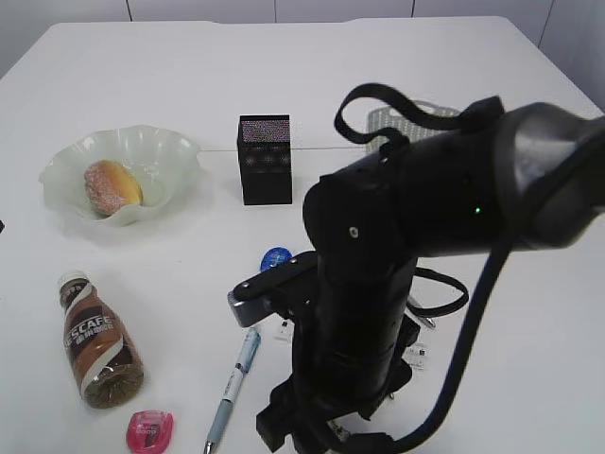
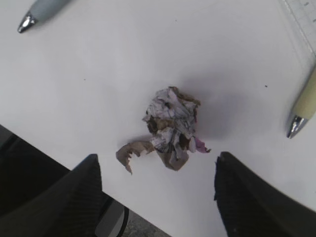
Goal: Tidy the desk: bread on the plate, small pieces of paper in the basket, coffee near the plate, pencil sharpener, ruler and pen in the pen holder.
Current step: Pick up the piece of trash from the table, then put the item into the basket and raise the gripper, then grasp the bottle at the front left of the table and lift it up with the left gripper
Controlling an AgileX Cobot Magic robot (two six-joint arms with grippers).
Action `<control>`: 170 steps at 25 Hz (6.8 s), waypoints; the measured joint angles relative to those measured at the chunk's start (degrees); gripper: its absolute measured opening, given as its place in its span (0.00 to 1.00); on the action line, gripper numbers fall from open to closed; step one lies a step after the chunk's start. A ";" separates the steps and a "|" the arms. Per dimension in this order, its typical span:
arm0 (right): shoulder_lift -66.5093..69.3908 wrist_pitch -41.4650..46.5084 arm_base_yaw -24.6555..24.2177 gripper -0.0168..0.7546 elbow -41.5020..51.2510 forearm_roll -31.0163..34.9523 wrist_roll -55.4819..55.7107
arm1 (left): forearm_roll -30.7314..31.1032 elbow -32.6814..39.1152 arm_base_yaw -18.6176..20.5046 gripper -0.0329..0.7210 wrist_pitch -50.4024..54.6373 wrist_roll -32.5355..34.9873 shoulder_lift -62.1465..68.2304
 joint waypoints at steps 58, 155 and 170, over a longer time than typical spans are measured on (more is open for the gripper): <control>-7.45 -7.30 -25.05 0.30 -11.59 -6.52 0.09 | 0.00 0.00 0.00 0.46 -2.14 0.00 0.00; -17.35 13.37 -30.34 0.75 0.04 -3.44 -5.15 | 6.97 10.19 -5.55 0.74 -28.13 -61.71 23.19; -17.35 12.65 -30.34 0.75 0.04 -3.69 -5.52 | 11.41 10.19 -5.55 0.75 -30.59 -62.70 24.74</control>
